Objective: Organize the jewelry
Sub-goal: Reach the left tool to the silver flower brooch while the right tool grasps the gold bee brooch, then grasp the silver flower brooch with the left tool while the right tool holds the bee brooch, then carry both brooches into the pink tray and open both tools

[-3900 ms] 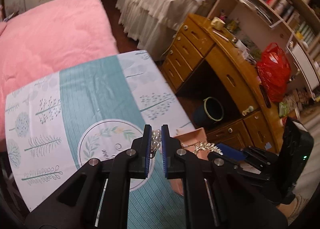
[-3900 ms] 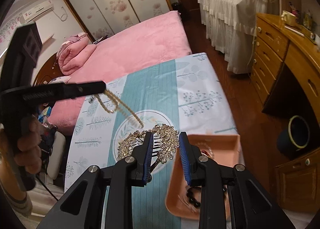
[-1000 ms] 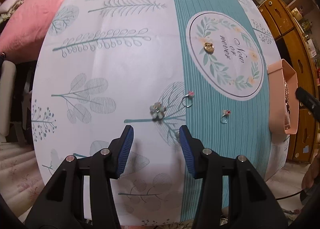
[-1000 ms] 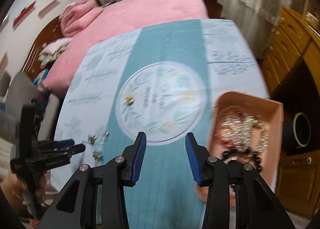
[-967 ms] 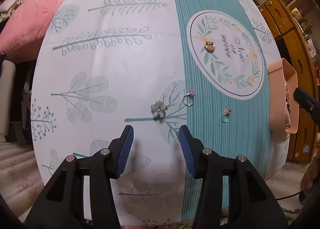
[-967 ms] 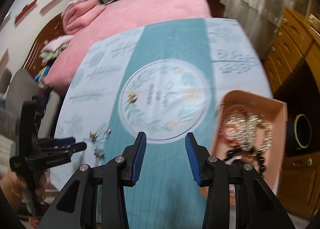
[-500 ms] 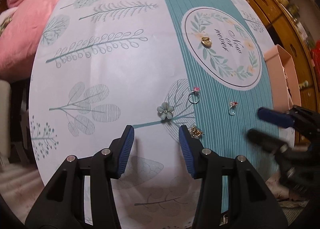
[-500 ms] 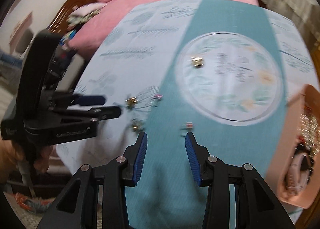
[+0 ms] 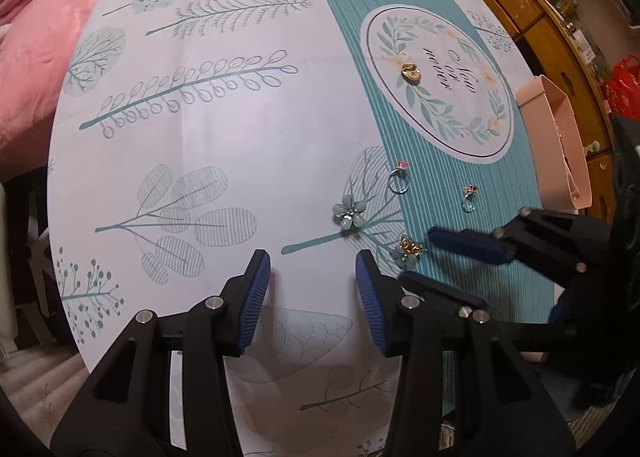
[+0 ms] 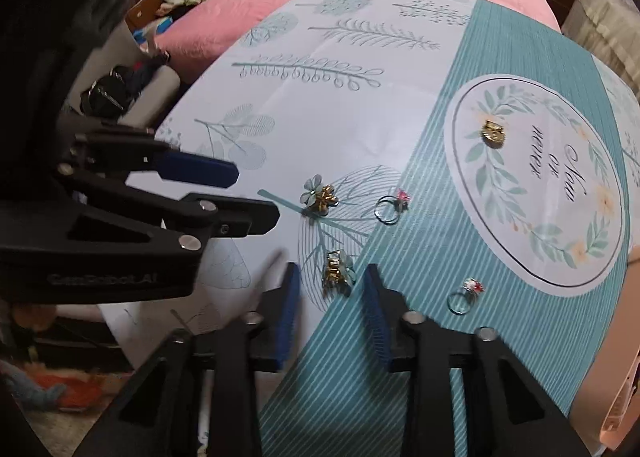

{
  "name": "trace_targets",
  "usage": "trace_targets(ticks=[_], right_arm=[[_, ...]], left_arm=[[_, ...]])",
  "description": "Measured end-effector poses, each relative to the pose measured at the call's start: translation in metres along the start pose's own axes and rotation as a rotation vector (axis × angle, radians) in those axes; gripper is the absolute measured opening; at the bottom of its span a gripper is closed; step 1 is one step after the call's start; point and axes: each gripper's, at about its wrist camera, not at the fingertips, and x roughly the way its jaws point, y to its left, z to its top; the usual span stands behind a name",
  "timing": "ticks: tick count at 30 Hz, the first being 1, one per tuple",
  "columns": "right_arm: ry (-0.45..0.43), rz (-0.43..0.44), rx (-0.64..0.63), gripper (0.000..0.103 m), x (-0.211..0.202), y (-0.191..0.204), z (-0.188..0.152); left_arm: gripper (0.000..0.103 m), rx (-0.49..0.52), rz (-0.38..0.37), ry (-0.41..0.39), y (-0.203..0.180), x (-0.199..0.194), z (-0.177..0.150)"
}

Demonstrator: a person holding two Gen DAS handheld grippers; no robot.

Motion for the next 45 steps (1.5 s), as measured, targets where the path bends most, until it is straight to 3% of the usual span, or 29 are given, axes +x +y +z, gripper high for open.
trace_targets(ticks=[2,7,10,20,24,32,38,45], right_arm=[[0.009,-0.031,-0.012,0.018,0.006,0.003,-0.001],[-0.002,-0.047,0.014,0.017,0.007,-0.001,-0.002],[-0.012,-0.047,0.057,0.017,0.002,-0.009,-0.004],[-0.035,-0.058,0.171,0.017,-0.018,-0.033,-0.017],[-0.042,-0.059,0.19,0.017,-0.024,-0.036,-0.024],[-0.078,-0.06,0.207,0.017,-0.048,-0.039,-0.03],[-0.13,-0.089,0.25,0.017,-0.086,-0.061,-0.037],[-0.188,-0.136,0.367,0.017,-0.139,-0.111,-0.068]], left_arm=[[0.041,0.009,-0.014,0.003,-0.002,0.001,0.001],[0.041,0.035,-0.041,0.009,-0.01,0.005,0.005],[0.032,0.028,-0.056,0.022,-0.014,0.012,0.01],[0.03,-0.006,-0.049,0.029,-0.021,0.027,0.027],[0.016,-0.009,-0.039,0.026,-0.022,0.03,0.033],[0.016,0.0,-0.032,0.022,-0.029,0.022,0.036],[0.016,0.09,-0.048,-0.026,-0.072,-0.003,0.045],[0.016,0.222,-0.131,-0.072,-0.159,-0.022,0.062]])
